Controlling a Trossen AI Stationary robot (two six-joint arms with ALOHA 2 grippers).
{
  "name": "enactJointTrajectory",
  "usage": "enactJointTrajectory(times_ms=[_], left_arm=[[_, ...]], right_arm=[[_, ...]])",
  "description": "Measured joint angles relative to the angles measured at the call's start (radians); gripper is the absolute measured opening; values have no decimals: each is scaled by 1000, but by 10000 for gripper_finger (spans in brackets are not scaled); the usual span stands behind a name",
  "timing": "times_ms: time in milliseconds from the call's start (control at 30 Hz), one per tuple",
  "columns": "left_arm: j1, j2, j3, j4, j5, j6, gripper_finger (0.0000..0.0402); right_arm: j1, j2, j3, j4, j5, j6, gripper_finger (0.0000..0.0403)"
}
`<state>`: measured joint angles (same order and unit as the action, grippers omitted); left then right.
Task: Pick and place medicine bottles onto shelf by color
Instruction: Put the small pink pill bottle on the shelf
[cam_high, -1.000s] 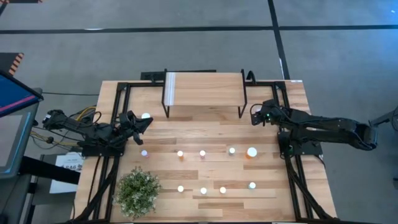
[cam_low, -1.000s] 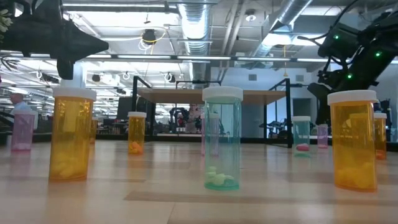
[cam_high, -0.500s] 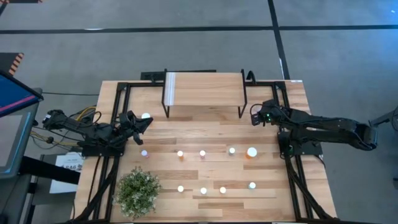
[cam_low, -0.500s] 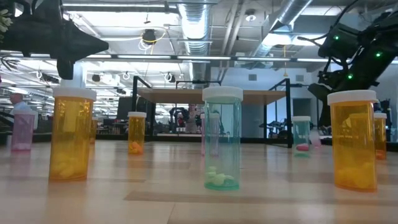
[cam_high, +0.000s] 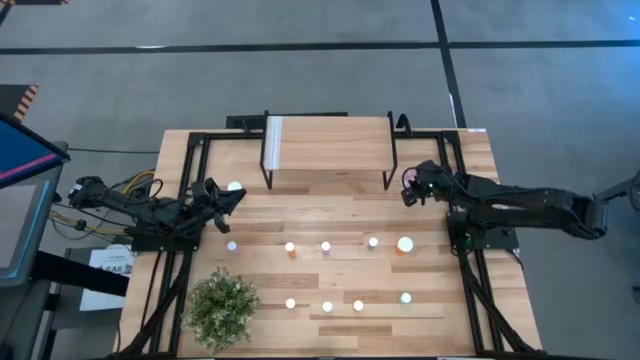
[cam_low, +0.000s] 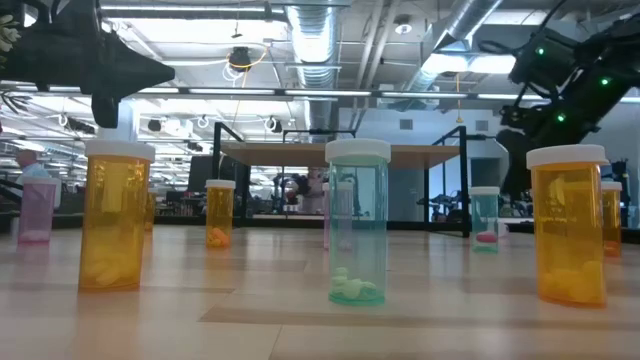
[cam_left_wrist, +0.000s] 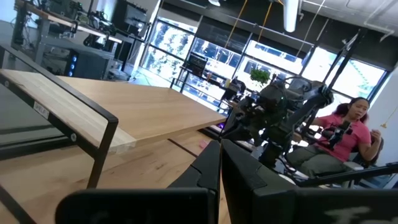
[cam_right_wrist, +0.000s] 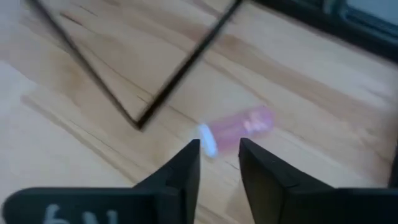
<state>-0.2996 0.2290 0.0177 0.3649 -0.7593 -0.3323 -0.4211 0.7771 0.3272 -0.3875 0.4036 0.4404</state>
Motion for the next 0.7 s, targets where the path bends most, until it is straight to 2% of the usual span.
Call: enactJointTrajectory(times_ms=[167, 267, 500, 700], left_arm=[[0, 0, 0, 0, 3, -5, 0], [0, 0, 0, 0, 20, -6, 0], [0, 0, 0, 0, 21, -7, 0], [0, 0, 0, 0, 38, -9, 0]], right_arm=[[-16, 50, 55, -2, -22, -2, 213], [-45, 99, 104, -59, -74, -65, 238], [-32, 208, 248, -195, -146, -404, 237], [-46, 308, 311, -271, -151, -557, 231]])
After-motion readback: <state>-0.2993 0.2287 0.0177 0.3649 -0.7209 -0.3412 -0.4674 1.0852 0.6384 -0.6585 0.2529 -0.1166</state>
